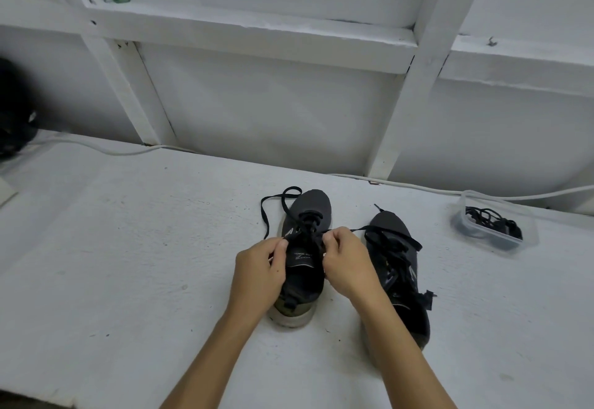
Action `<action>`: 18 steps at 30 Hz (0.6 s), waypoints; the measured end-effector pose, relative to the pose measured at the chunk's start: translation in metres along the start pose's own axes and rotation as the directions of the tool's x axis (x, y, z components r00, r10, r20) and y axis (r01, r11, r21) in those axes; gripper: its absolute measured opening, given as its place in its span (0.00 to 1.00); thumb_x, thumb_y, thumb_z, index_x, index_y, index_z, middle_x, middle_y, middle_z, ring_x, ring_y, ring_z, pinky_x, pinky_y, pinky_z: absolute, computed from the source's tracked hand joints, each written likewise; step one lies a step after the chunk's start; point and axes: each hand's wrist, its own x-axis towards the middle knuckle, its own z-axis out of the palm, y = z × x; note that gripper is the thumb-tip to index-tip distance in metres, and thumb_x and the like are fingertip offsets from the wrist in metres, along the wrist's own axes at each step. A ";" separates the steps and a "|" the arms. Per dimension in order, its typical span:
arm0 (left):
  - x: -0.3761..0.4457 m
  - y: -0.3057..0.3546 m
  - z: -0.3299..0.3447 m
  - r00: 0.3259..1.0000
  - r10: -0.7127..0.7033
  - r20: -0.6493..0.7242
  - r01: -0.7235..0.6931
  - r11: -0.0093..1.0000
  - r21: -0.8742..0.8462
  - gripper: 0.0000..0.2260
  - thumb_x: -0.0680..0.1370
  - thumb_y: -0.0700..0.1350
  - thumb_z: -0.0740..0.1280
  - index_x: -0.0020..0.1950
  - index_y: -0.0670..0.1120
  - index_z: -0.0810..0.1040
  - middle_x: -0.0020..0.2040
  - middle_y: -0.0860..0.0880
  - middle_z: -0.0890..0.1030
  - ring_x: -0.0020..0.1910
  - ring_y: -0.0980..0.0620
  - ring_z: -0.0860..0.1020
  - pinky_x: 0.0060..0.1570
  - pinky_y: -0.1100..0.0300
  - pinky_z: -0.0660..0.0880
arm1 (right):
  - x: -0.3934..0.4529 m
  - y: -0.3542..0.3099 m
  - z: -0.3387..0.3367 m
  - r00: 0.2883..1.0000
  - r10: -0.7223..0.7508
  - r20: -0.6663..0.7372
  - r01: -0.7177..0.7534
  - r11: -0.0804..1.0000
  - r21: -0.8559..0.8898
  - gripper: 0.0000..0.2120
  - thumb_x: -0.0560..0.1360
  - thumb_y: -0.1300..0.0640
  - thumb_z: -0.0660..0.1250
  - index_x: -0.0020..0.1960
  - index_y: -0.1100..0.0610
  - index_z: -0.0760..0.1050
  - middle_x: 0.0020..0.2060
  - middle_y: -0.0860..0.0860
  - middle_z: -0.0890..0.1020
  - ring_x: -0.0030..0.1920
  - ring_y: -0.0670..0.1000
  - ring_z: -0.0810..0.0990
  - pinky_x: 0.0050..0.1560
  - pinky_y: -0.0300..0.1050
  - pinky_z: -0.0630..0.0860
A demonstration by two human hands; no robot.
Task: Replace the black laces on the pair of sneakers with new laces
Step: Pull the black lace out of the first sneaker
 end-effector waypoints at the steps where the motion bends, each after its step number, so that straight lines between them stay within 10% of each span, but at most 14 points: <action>1: -0.001 0.000 0.001 1.000 -0.014 0.001 0.014 1.000 -0.010 0.15 0.82 0.43 0.63 0.36 0.41 0.75 0.26 0.50 0.70 0.28 0.51 0.67 0.28 0.63 0.63 | -0.002 -0.001 0.000 1.000 -0.007 0.000 0.007 1.000 0.015 0.09 0.82 0.47 0.61 0.48 0.51 0.76 0.42 0.48 0.83 0.45 0.52 0.83 0.52 0.58 0.82; 10: -0.001 0.001 0.001 0.999 -0.042 0.014 0.043 0.999 -0.031 0.14 0.82 0.43 0.63 0.39 0.39 0.77 0.29 0.44 0.74 0.28 0.54 0.68 0.28 0.66 0.63 | 0.005 -0.003 -0.002 0.997 0.068 -0.026 -0.064 0.987 0.145 0.11 0.81 0.49 0.62 0.46 0.55 0.78 0.41 0.51 0.84 0.43 0.53 0.83 0.51 0.60 0.83; 18: 0.001 0.012 0.003 0.994 -0.079 0.069 0.082 0.996 -0.036 0.10 0.81 0.43 0.63 0.58 0.49 0.84 0.49 0.57 0.84 0.48 0.63 0.80 0.46 0.74 0.74 | 0.000 0.001 -0.014 0.994 0.022 0.103 -0.033 0.994 0.104 0.09 0.82 0.53 0.65 0.48 0.56 0.80 0.45 0.55 0.85 0.48 0.57 0.85 0.51 0.56 0.84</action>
